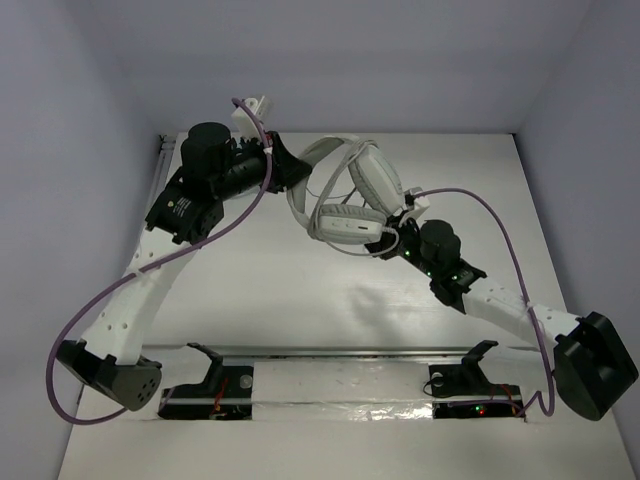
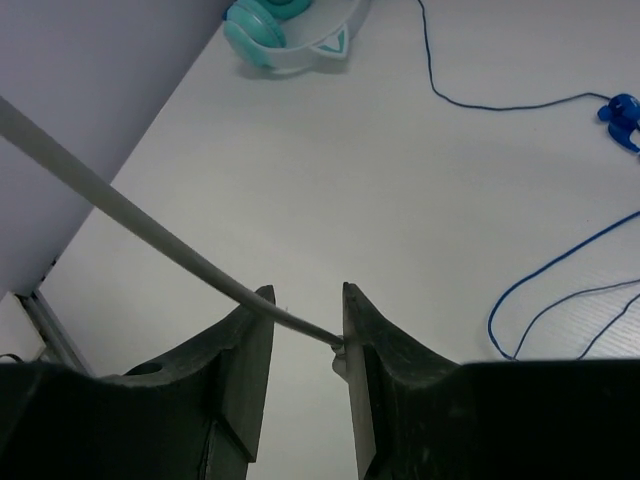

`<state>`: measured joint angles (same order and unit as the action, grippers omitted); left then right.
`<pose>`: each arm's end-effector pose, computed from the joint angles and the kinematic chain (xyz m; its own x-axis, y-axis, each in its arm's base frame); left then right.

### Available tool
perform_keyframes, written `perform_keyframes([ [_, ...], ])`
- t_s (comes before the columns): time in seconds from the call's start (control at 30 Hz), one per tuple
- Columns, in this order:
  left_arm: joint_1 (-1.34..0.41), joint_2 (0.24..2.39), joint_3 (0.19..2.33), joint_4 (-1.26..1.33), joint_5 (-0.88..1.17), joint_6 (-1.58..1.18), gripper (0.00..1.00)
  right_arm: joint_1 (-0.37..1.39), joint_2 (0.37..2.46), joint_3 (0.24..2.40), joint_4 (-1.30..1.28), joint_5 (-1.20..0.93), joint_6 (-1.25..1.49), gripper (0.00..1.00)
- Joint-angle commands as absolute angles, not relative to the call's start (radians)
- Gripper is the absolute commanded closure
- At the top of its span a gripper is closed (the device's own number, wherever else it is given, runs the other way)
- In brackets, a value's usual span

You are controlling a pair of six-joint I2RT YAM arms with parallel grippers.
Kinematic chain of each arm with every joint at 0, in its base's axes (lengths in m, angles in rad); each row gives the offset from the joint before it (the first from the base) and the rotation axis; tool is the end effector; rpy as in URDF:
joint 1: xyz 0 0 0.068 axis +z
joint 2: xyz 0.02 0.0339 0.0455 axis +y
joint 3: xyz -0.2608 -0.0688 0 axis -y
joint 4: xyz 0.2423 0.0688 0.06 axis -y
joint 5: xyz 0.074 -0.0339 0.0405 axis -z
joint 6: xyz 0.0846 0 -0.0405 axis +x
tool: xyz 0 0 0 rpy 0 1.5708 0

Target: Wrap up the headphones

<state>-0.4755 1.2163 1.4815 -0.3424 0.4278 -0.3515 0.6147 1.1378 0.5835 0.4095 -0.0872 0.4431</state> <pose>0.2490 -0.1677 0.4678 -0.3344 -0.1802 -0.9250 0.7127 0.5939 -0.3733 0.2448 0.1818 0.2509 -0.3830 0.2524 -0.8886 -0.5321 0.7260 0.4356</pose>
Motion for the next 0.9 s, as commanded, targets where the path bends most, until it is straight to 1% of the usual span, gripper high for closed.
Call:
perform_keyframes([
  [0.0,-0.459,1.215,1.571,-0.244,0.434,-0.465,1.00,0.609,1.117,0.560,0.489,-0.091,0.454,0.60],
  [0.13,-0.459,1.239,1.574,-0.215,0.446,-0.494,1.00,0.609,1.112,0.560,0.473,-0.066,0.457,0.61],
  [0.17,-0.459,1.244,1.569,-0.197,0.440,-0.511,1.00,0.609,1.103,0.551,0.469,-0.031,0.465,0.70],
  [0.27,-0.448,1.249,1.563,-0.192,0.426,-0.518,1.00,0.609,1.106,0.552,0.457,-0.022,0.472,0.71],
  [0.3,-0.448,1.250,1.560,-0.172,0.428,-0.535,1.00,0.609,1.109,0.554,0.456,-0.034,0.474,0.74],
  [0.33,-0.439,1.252,1.557,-0.161,0.426,-0.543,1.00,0.609,1.114,0.552,0.459,-0.046,0.476,0.80],
  [0.37,-0.439,1.253,1.552,-0.157,0.422,-0.549,1.00,0.609,1.120,0.549,0.471,-0.054,0.483,0.91],
  [0.4,-0.439,1.255,1.546,-0.135,0.417,-0.567,1.00,0.609,1.120,0.540,0.480,-0.061,0.497,0.93],
  [0.43,-0.439,1.256,1.540,-0.121,0.417,-0.578,1.00,0.609,1.118,0.538,0.486,-0.064,0.502,0.98],
  [0.47,-0.439,1.258,1.534,-0.114,0.417,-0.587,1.00,0.609,1.115,0.537,0.488,-0.066,0.505,1.00],
  [0.67,-0.430,1.272,1.517,-0.069,0.407,-0.620,1.00,0.609,1.088,0.511,0.476,-0.089,0.517,1.00],
  [0.77,-0.430,1.276,1.514,-0.060,0.416,-0.626,1.00,0.609,1.063,0.505,0.437,-0.046,0.522,1.00],
  [0.8,-0.430,1.275,1.514,-0.058,0.410,-0.624,1.00,0.609,1.055,0.509,0.420,-0.008,0.503,0.96],
  [0.83,-0.430,1.275,1.517,-0.067,0.402,-0.618,1.00,0.609,1.037,0.517,0.398,0.027,0.494,0.81],
  [0.87,-0.430,1.276,1.523,-0.074,0.396,-0.612,1.00,0.609,1.025,0.523,0.365,0.058,0.489,0.73],
])
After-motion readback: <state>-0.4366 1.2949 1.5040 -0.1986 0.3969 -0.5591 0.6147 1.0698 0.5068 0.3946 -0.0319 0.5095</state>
